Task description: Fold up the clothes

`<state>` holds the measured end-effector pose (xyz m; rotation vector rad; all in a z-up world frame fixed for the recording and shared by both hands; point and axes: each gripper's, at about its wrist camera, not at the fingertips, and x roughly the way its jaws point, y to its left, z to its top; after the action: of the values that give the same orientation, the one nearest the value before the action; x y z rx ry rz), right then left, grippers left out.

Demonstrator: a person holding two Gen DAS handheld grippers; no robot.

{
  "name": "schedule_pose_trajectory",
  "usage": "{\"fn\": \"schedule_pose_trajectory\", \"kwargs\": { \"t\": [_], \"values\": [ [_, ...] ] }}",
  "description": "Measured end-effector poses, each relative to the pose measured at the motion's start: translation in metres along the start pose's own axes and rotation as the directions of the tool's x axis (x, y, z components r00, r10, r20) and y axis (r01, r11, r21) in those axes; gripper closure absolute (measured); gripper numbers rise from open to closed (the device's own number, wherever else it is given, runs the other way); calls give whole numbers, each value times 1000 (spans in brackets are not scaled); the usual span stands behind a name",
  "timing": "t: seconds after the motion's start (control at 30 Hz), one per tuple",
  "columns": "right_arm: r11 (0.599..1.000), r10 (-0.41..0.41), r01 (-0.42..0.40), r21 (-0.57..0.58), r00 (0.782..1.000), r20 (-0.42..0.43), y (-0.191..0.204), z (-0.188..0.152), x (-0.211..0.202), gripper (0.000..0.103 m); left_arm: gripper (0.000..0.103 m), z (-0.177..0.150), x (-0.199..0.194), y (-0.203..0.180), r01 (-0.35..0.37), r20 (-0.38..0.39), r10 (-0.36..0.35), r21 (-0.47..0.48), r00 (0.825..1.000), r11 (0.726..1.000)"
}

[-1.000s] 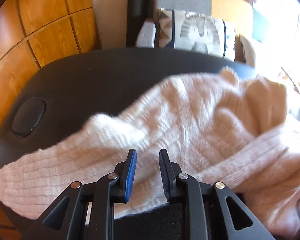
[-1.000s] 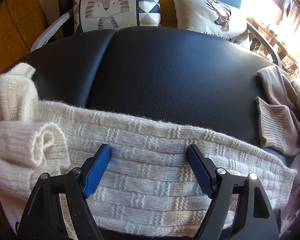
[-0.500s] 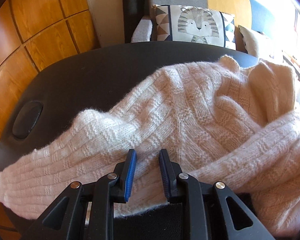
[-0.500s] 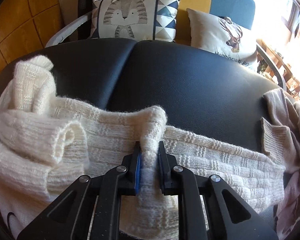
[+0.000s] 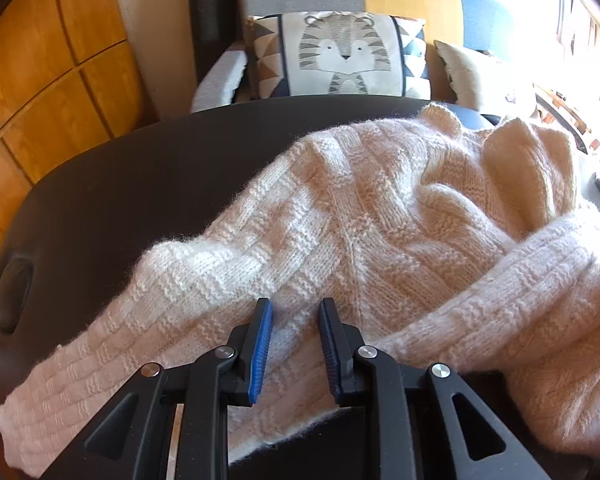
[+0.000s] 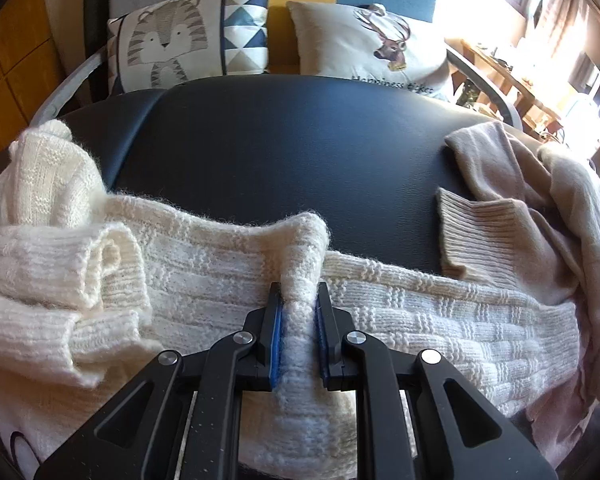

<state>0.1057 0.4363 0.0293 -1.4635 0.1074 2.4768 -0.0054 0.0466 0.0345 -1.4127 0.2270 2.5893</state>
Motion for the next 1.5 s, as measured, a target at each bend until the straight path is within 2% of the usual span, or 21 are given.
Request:
{"fn": "schedule_pose_trajectory", "kwargs": {
  "t": [0.1,0.27,0.47,0.6,0.7,0.77,0.8,0.87,0.93,1.1,1.2,1.3,1.33,1.37,1.4,1.43,1.5],
  "values": [
    [998,-38,37,58,999,5,-21,1,-1,88,79,9,0,-13,31,1,-31,18,1000,999],
    [985,-110,109,136,994,-5,-51,0,2,88,79,14,4,-34,21,10,-22,72,1000,997],
    [979,-188,188,78,982,2,-56,-2,8,88,77,7,3,-41,14,67,-19,70,998,997],
    [977,-214,213,28,977,20,-49,-1,8,82,77,-7,0,-42,-2,132,-7,71,991,998],
    [986,-137,136,93,991,9,-57,1,-2,73,76,-6,-4,-40,2,112,-10,69,994,998],
    [984,-55,40,174,995,82,-62,2,-25,69,76,-2,-6,-40,10,89,-15,61,996,998],
    [982,-15,-9,189,992,126,-61,4,-36,65,76,0,-8,-39,15,77,-20,54,997,998],
    [975,69,-109,194,977,202,-56,7,-57,45,76,-1,-15,-36,32,78,-34,16,996,999],
    [969,168,-203,141,960,224,-42,18,-67,43,76,-8,-22,-32,34,87,-32,-15,996,999],
    [938,306,-318,138,947,97,-8,49,-39,43,76,-28,-24,-29,14,67,-14,0,998,1000],
    [938,319,-315,145,948,-6,5,60,-11,43,74,-35,-24,-27,22,70,-23,20,997,1000],
    [940,325,-312,140,943,-76,16,63,6,43,73,-34,-21,-21,53,51,-53,-7,997,999],
    [939,330,-316,136,940,-90,20,62,10,44,72,-33,-20,-19,65,48,-63,-21,997,998],
    [937,337,-323,134,937,-94,23,61,11,62,72,-33,-19,-17,75,48,-73,-34,996,997],
    [933,346,-333,135,934,-88,26,60,11,76,71,-34,-19,-16,82,52,-80,-43,995,996],
    [930,354,-342,136,932,-81,28,59,10,86,71,-36,-19,-16,83,59,-81,-43,995,996],
    [929,352,-341,141,934,-61,30,56,2,92,71,-39,-19,-18,77,76,-74,-35,994,996]
  ]
}}
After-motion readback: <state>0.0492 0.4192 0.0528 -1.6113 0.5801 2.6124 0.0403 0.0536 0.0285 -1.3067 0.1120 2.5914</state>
